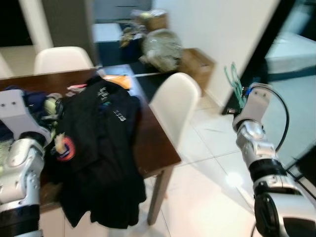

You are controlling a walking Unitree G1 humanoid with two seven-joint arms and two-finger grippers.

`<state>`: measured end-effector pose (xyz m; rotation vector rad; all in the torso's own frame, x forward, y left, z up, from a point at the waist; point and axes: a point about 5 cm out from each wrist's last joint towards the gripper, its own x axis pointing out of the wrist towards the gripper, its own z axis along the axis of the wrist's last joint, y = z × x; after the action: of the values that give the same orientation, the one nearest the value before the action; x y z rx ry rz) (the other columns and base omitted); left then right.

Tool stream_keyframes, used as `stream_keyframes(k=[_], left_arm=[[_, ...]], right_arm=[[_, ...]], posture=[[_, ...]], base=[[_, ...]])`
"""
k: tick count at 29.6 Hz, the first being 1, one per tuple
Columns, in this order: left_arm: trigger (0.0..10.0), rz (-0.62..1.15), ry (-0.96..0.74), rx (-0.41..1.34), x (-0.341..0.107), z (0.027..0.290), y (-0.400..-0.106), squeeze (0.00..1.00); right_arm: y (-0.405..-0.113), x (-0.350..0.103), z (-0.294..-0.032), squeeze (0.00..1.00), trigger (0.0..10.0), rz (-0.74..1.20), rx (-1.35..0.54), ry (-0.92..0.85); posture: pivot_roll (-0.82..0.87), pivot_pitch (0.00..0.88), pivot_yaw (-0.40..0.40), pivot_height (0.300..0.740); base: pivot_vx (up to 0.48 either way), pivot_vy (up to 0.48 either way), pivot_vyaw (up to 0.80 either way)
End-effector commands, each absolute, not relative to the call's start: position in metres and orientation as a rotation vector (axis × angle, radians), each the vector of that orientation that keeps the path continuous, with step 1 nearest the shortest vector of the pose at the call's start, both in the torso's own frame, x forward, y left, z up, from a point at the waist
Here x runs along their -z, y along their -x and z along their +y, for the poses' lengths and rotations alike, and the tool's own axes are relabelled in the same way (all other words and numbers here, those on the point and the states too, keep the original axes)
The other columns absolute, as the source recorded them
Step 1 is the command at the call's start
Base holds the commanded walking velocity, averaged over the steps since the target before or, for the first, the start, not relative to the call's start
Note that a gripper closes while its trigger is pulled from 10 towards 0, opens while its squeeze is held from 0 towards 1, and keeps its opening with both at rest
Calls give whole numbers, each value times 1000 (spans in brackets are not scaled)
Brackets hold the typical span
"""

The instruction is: Hang hanger

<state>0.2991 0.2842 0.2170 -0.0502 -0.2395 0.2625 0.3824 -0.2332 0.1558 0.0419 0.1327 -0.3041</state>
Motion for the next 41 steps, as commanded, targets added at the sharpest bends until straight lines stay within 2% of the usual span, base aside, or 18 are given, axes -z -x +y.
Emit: stream_keyframes(k=[1, 3, 8, 10, 11, 15, 17, 20, 26, 29, 35, 41], left_arm=[[10000, -217, 18, -322, -220, 296, -298, 0], [10000, -217, 18, -322, -220, 296, -298, 0], [10000, -78, 49, -548, -211, 317, -296, 0], [10000, -78, 49, -548, -211, 317, -296, 0], [10000, -37, 78, -616, -207, 322, -295, 0], [10000, 29, 171, -671, -204, 326, -295, 0], [10000, 29, 171, -671, -204, 326, -295, 0], [10000, 135, 265, -664, -185, 339, -299, 0], [10000, 242, 360, -575, -174, 334, -308, 0], [10000, 274, 341, -529, -178, 326, -313, 0], [10000, 275, 314, -468, -184, 319, -317, 0], [10000, 294, 278, -368, -191, 307, -319, 0]], right_arm=[[-384, -148, -219, 0, 10000, 156, 248, -42], [-384, -148, -219, 0, 10000, 156, 248, -42], [-386, -146, -218, 0, 10000, 157, 246, -43], [-386, -146, -218, 0, 10000, 157, 246, -43], [-386, -146, -218, 0, 10000, 152, 250, -35], [-386, -144, -217, 0, 10000, 149, 255, -16], [-386, -144, -217, 0, 10000, 149, 255, -16], [-385, -144, -216, 0, 10000, 145, 252, 7], [-385, -144, -217, 0, 10000, 143, 249, 15], [-386, -145, -212, 0, 10000, 101, 174, -18], [-388, -148, -194, 0, 10000, 79, 30, 59], [-388, -145, -196, 0, 10000, 98, 39, 40]], posture=[[128, 37, -95, 740], [128, 37, -95, 740], [115, 37, -95, 740], [115, 37, -95, 740], [115, 37, -95, 740], [115, 33, -94, 740], [115, 33, -94, 740], [103, 32, -89, 740], [95, 35, -89, 740], [95, 38, -89, 740], [94, 52, -93, 740], [95, 58, -95, 740]], base=[[0, 0, 0], [0, 0, 0], [0, 0, 0], [0, 0, 0], [0, 0, 0], [0, 0, 0], [0, 0, 0], [0, 0, 0], [0, 0, 0], [0, 0, 0], [0, 0, 800], [0, 0, 267]])
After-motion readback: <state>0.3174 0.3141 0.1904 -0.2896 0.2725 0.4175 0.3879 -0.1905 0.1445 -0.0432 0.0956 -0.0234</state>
